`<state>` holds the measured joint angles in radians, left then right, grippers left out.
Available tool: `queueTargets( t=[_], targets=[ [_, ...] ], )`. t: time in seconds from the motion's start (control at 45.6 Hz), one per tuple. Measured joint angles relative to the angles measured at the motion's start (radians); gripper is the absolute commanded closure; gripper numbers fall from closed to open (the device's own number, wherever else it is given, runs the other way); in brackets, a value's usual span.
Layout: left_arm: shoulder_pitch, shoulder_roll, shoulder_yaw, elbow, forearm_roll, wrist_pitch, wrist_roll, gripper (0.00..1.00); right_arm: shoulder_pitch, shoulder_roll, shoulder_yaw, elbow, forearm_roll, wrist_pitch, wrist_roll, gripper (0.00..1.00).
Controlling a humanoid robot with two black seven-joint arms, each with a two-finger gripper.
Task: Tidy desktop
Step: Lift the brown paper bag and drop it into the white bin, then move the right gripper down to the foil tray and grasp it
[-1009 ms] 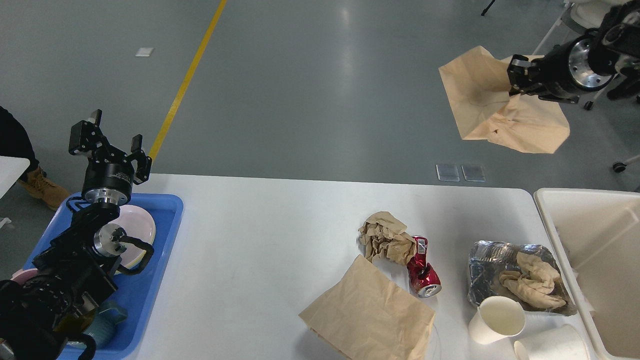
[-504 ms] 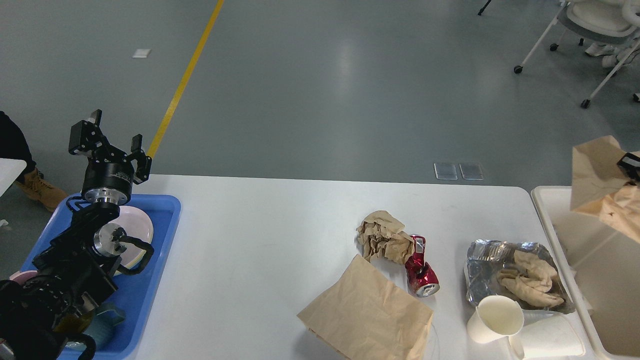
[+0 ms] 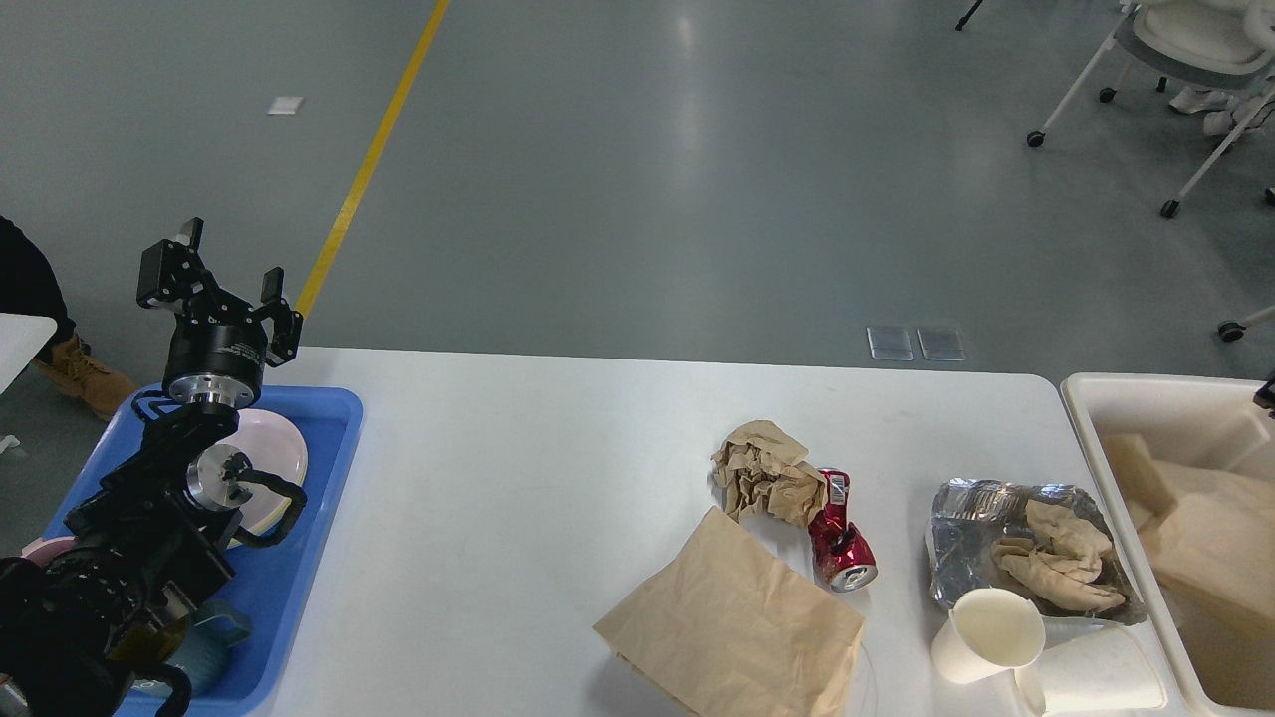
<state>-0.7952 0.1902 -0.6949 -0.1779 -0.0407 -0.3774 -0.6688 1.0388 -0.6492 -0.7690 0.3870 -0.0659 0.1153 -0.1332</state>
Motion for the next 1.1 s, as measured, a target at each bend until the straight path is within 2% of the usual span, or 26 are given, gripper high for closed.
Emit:
queueTargets(
  t=[0.219, 0.351, 0.526, 0.658, 0.899, 0.987, 1.096],
  targets=[
    [0.0, 0.0, 0.0, 0.0, 0.0, 0.0, 0.0, 0.04, 0.067, 0.081, -0.019, 0.017, -0.01, 0.01, 0.002, 0.0],
    [0.0, 0.0, 0.0, 0.0, 0.0, 0.0, 0.0, 0.04, 0.166, 0.164, -0.116, 0.076, -0.023, 0.014, 0.007, 0.0],
    [0.0, 0.0, 0.0, 0.0, 0.0, 0.0, 0.0, 0.04, 0.433, 0.228, -0.249, 0.331, -0.026, 0.059, 0.014, 0.0],
    [0.0, 0.0, 0.0, 0.0, 0.0, 0.0, 0.0, 0.04, 0.635, 0.23, -0.255, 0.53, -0.026, 0.215, 0.015, 0.0],
    [0.0, 0.0, 0.0, 0.0, 0.0, 0.0, 0.0, 0.04, 0.878, 0.227, -0.222, 0.683, -0.018, 0.571, 0.015, 0.0],
    [0.0, 0.0, 0.0, 0.0, 0.0, 0.0, 0.0, 0.04, 0.924, 0.223, -0.217, 0.732, -0.016, 0.652, 0.014, 0.0],
    [0.001, 0.0, 0.0, 0.0, 0.0, 0.0, 0.0, 0.04, 0.935, 0.222, -0.215, 0.754, -0.016, 0.685, 0.011, 0.0]
  ],
)
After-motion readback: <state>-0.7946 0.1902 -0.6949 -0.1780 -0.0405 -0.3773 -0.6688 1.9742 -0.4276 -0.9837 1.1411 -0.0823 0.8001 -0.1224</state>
